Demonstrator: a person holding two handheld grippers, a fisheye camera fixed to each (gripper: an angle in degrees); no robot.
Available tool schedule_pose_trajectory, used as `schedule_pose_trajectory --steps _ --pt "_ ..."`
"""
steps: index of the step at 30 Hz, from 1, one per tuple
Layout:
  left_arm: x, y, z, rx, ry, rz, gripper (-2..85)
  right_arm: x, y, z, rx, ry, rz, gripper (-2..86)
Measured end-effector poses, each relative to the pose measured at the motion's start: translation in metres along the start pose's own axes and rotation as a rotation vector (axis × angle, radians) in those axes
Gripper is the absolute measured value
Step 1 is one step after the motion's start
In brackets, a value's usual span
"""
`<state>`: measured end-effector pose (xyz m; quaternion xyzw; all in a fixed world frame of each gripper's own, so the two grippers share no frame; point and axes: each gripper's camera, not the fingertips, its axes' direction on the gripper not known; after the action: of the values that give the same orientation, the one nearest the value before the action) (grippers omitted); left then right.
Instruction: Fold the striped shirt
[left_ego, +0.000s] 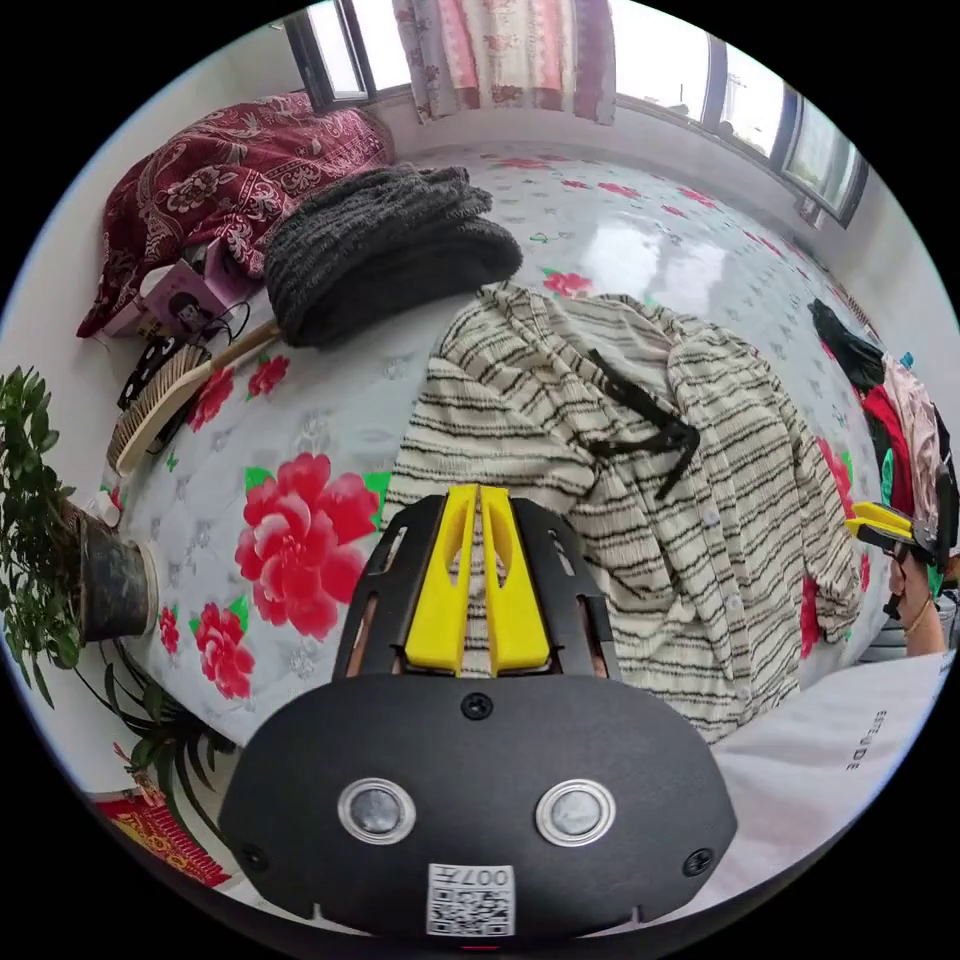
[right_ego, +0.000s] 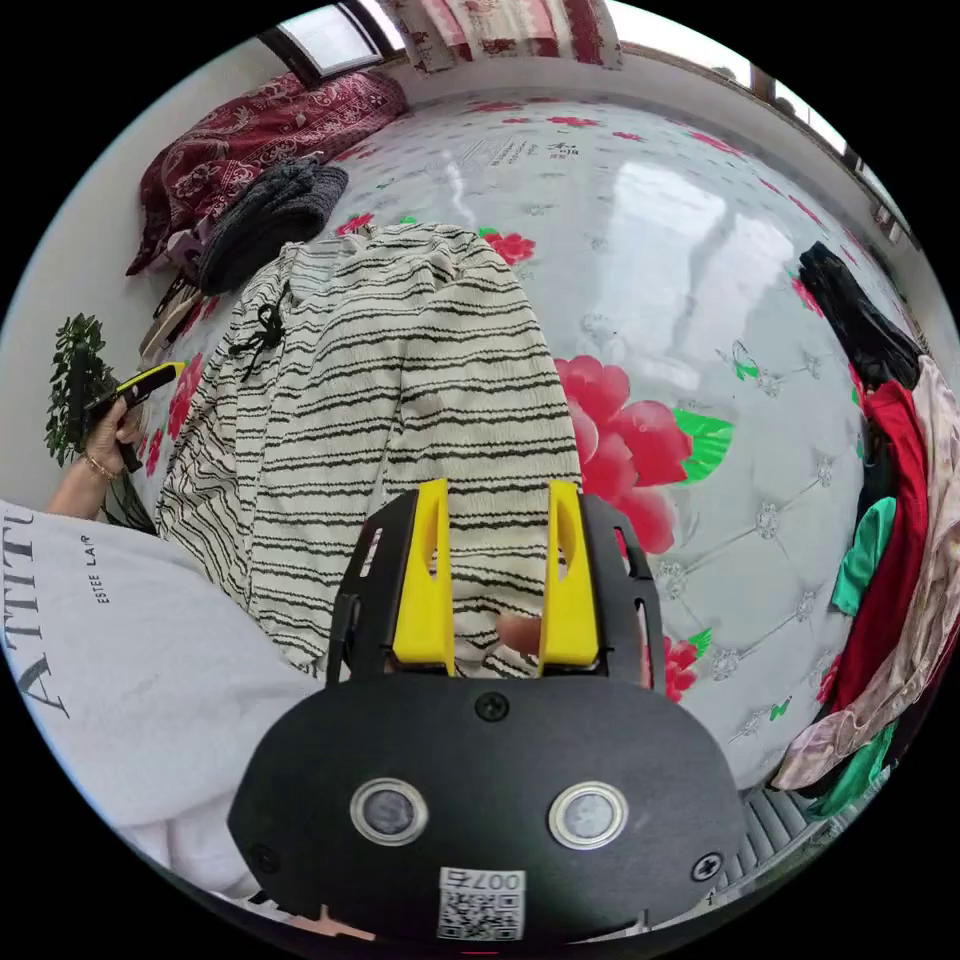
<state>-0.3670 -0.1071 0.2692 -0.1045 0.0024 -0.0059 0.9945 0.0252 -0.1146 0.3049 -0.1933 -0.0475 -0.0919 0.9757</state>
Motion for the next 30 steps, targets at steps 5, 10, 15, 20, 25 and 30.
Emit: schedule_pose_trajectory --steps 5,10,15,20,25,30 --pt "0.039 0.057 0.002 -0.116 0.088 0.034 -1.0 -0.023 0.018 0.017 -0.048 0.204 -0.136 3.8" --pt "0.071 0.057 -0.009 -0.112 0.015 0.09 -1.0 0.052 0.003 -0.071 0.234 0.51 0.295 1.3" --pt "0.08 0.077 -0.019 -0.119 -0.003 0.038 -0.9 0.049 0.046 -0.131 0.495 0.249 0.33 5.3" --pt "0.08 0.101 -0.026 -0.112 -0.079 0.038 -0.6 -0.044 0.095 -0.06 0.305 -0.127 -0.056 6.6" --pt "0.068 0.114 -0.022 -0.139 -0.118 0.008 0.2 -0.133 0.144 0.004 0.085 -0.183 -0.344 7.5" --pt "0.06 0.123 -0.024 -0.127 -0.129 0.045 1.1 -0.171 0.163 0.036 -0.059 -0.157 -0.449 6.3"
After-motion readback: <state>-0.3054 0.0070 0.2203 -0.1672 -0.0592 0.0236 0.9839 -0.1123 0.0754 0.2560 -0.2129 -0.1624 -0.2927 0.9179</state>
